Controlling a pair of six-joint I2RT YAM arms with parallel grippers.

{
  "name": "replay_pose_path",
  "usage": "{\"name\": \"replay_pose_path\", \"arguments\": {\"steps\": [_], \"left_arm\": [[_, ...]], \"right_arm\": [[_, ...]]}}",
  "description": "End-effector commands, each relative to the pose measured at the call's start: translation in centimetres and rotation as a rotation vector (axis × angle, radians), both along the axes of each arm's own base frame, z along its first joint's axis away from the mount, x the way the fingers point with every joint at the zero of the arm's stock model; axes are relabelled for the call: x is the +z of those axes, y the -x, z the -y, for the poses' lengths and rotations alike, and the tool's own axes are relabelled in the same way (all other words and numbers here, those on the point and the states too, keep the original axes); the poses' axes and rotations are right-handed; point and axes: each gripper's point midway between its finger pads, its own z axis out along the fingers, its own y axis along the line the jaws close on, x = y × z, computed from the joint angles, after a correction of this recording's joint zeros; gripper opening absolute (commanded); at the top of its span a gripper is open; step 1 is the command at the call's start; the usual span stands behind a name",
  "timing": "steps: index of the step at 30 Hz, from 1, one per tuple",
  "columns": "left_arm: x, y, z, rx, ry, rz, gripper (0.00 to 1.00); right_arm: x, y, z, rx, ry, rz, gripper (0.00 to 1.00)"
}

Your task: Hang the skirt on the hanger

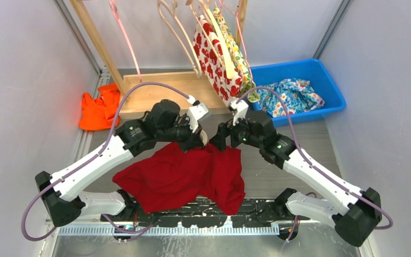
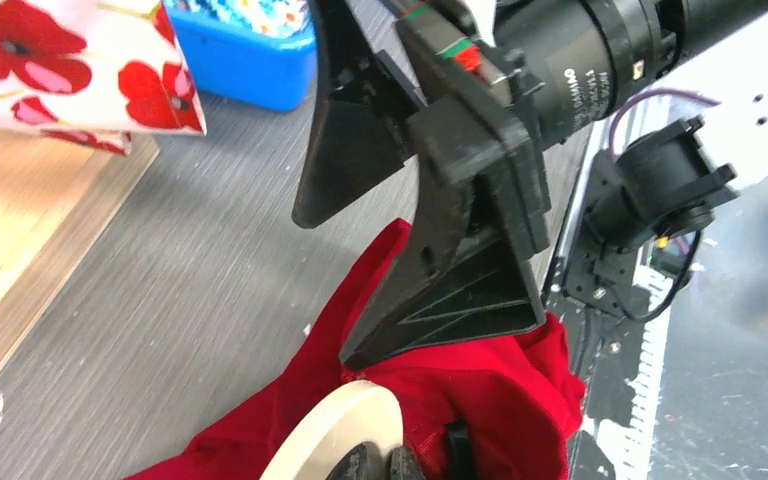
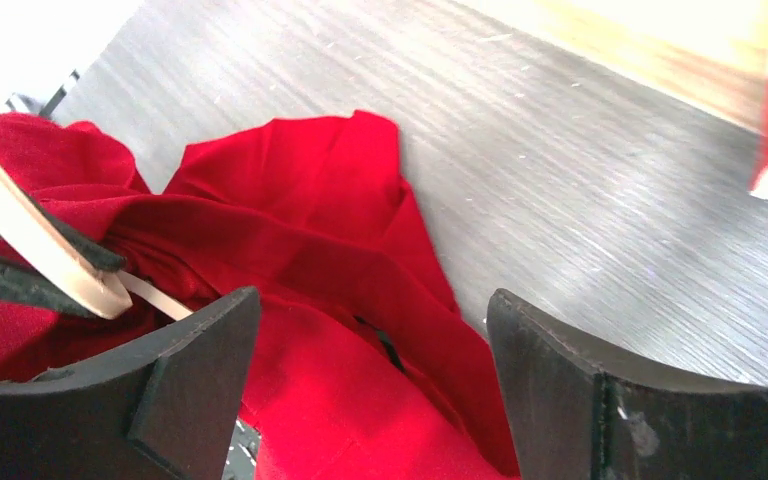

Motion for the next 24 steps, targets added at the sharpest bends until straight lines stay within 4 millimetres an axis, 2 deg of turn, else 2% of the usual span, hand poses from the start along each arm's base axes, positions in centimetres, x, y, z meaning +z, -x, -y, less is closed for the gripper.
{"name": "replay_pose_path", "arguments": {"steps": [1,4,8,13,17,22,24], "left_arm": [[5.7,-0.1,2.1,-0.109,0.187,0.009,0.0],[6.0,-0.1,2.4,-0.151,0.205,-0.03,0.0],[7.3,0.2,2.6,-0.193,0.257,-0.045,0.0],[6.1,-0.9,2.9,-0.188,0.223,-0.084,0.0],[5.2,-1.2,3.1,-0.187,0.211,-0.099,0.0],[4.2,-1.4,3.2,-0.178,0.201,-0.106,0.0],[4.0,-1.7,3.3,-0.17,0.201,-0.105,0.0]], "right_arm": [[3.0,-1.2,3.3,-0.172,0.006,0.069,0.89],[4.7,-1.0,5.2,-0.243,0.011,0.102,0.91],[7.2,0.4,5.9,-0.224,-0.027,0.141,0.91],[10.3,2.0,6.7,-0.197,-0.077,0.205,0.9],[10.8,2.6,4.7,-0.098,-0.117,0.178,0.87],[10.9,3.2,1.1,0.044,-0.228,0.119,0.7],[10.3,3.4,0.0,0.101,-0.24,0.092,0.64]]}}
